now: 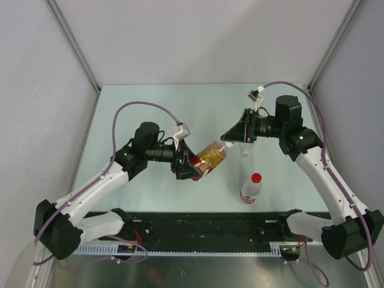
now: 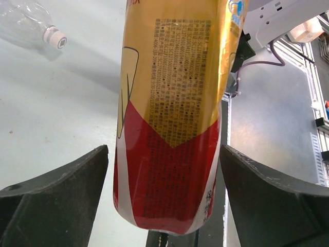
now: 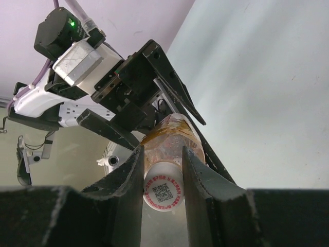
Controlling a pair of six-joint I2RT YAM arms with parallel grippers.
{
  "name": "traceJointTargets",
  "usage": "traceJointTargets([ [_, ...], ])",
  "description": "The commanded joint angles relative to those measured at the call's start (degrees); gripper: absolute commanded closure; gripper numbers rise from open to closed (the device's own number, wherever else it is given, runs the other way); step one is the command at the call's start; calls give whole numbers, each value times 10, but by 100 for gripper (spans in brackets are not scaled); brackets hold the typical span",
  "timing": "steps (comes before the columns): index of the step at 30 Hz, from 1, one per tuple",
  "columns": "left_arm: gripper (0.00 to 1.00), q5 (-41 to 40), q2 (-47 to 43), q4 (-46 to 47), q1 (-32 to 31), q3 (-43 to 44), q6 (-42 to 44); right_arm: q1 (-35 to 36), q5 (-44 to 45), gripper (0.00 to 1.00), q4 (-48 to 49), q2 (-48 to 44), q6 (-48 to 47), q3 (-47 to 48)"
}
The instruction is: Unscrew the bottle caps
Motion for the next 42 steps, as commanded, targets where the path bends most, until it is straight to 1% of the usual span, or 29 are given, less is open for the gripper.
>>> traceJointTargets([
  [1,11,1,14,36,-10,-3,4,-3,-20,100,14,-14,18,26],
  [9,41,14,40,51,-19,-3,-10,-6,-18,100,9,-20,17,26],
  [15,59,1,26,53,-20,-8,-13,-12,5,100,9,-30,21,26],
  [18,65,-7,14,54,-21,-11,-16,-20,20,96,23,-35,37,26],
  [20,69,-18,6,54,-21,-14,-17,-26,34,87,33,-41,48,25],
  [22,70,-31,-5,54,-21,-18,-19,-32,48,74,43,-48,58,25],
  [26,72,-62,-32,54,-20,-27,-20,-46,71,34,62,-63,76,26],
  [27,73,-72,-39,54,-21,-30,-19,-49,78,26,64,-68,78,25],
  [29,74,-91,-55,53,-20,-35,-18,-52,97,12,66,-78,81,26],
  [30,74,-101,-63,51,-21,-37,-19,-54,107,7,65,-83,82,26],
  [31,75,-115,-71,50,-21,-39,-20,-55,117,4,63,-89,81,26],
  [33,75,-143,-85,45,-20,-41,-21,-55,137,2,59,-98,80,25],
  [38,74,-249,-110,1,-20,-32,-17,-52,179,1,45,-113,73,26],
  [42,72,-344,-127,-44,-21,-19,-6,-34,210,1,42,-114,68,26],
])
